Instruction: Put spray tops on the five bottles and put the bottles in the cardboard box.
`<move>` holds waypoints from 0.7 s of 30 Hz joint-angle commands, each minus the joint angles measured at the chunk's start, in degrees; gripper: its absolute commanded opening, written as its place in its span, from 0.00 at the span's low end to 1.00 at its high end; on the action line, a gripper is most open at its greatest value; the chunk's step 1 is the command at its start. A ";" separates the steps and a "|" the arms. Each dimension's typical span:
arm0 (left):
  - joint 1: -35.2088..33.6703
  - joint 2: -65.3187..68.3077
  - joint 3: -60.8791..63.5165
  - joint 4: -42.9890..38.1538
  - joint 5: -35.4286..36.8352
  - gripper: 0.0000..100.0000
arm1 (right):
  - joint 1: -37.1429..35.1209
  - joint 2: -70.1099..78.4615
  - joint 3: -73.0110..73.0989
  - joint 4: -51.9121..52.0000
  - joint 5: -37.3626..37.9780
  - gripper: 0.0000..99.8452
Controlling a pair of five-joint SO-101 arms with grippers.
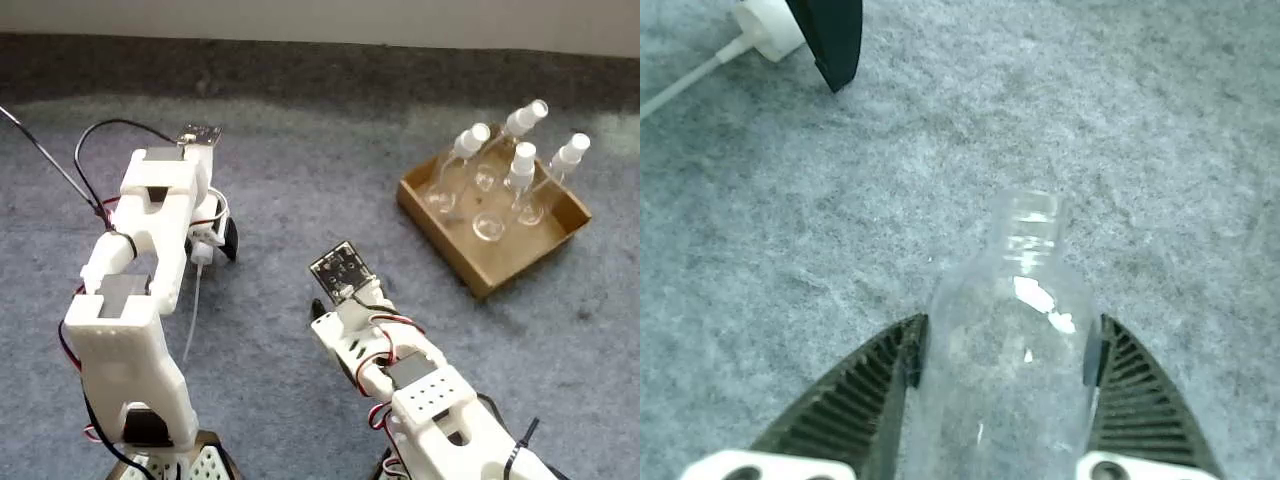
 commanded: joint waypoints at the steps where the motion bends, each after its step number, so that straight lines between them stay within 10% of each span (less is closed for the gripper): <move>1: 0.40 -0.66 -3.03 1.58 0.53 0.22 | -0.57 -1.80 -0.22 -1.63 0.79 0.20; 21: -2.07 0.04 -7.69 7.91 0.35 0.22 | -0.57 -1.80 -0.31 -1.63 0.79 0.20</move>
